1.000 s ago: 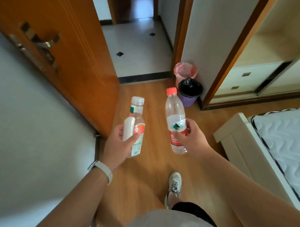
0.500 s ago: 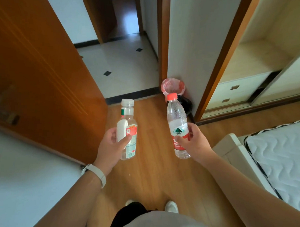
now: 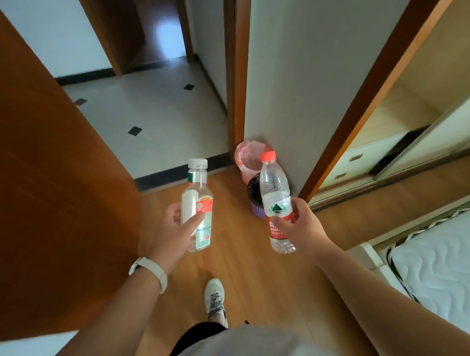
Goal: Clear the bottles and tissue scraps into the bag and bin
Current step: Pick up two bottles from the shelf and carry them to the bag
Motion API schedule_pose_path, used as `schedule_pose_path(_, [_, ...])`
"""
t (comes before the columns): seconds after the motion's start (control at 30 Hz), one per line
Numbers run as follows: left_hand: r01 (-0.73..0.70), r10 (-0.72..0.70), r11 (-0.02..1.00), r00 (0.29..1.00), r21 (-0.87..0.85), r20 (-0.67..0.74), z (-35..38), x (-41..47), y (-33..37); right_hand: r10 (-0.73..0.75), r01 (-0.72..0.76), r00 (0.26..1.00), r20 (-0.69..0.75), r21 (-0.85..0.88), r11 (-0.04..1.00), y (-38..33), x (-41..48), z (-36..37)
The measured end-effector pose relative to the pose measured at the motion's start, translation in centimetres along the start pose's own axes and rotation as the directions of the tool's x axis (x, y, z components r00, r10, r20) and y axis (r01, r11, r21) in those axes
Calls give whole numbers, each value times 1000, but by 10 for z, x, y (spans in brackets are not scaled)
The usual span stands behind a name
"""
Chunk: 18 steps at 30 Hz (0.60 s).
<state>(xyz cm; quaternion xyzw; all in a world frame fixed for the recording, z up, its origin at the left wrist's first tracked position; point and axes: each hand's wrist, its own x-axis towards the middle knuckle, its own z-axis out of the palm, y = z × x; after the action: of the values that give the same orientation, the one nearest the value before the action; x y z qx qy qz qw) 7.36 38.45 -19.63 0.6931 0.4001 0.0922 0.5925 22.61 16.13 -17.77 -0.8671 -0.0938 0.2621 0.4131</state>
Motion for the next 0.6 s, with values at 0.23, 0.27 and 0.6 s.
schedule_pose_path(0.23, [-15, 16, 1000, 998, -19, 61, -45, 140, 41, -32, 32, 997, -71, -8, 999, -97, 88, 28])
schedule_pose_path(0.27, [-27, 27, 1000, 997, -10, 71, -50, 156, 46, -32, 31, 996, -78, -11, 999, -108, 97, 32])
schedule_pose_path(0.6, [-70, 60, 995, 990, 71, 130, -39, 247, 82, 23, -27, 994, -109, -29, 999, -146, 179, 39])
